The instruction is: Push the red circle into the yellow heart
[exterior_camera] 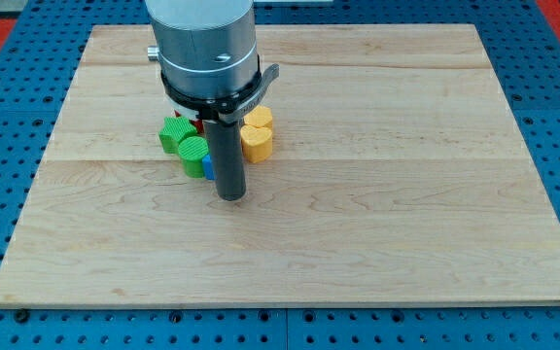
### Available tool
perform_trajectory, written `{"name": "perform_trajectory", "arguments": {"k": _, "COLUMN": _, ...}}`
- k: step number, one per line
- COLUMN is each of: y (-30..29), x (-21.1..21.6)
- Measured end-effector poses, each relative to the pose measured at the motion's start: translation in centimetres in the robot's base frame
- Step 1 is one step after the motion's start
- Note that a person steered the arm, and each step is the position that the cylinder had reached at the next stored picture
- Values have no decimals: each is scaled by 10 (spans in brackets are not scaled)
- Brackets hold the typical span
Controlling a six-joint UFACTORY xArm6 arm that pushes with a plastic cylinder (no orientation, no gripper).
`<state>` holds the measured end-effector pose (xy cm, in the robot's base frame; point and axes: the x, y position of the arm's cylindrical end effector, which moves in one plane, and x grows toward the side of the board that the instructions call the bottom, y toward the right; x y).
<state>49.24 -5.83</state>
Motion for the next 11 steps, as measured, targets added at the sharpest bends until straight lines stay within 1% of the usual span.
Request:
{"name": "perform_trajectory", "arguments": {"k": 2, "y": 0, "x": -1}}
{"name": "perform_trajectory", "arguments": {"k": 3, "y": 1, "x": 30}}
{"name": "perform_trajectory", "arguments": {"k": 4, "y": -59, "x": 48}}
{"name": "perform_trajectory", "arguments": {"k": 5, "y": -100, "x": 26}}
{"name": "perform_trajectory", "arguments": {"k": 6, "y": -102, "x": -17}}
{"name": "perform_trajectory", "arguments": {"k": 7, "y": -102, "x": -40}}
{"name": "perform_trajectory", "arguments": {"k": 8, "y": -101, "x": -45}}
{"name": "perform_trajectory", "arguments": {"k": 9, "y": -85, "x": -58}}
{"name": "perform_trajectory", "arguments": {"k": 11, "y": -58, "x": -63}}
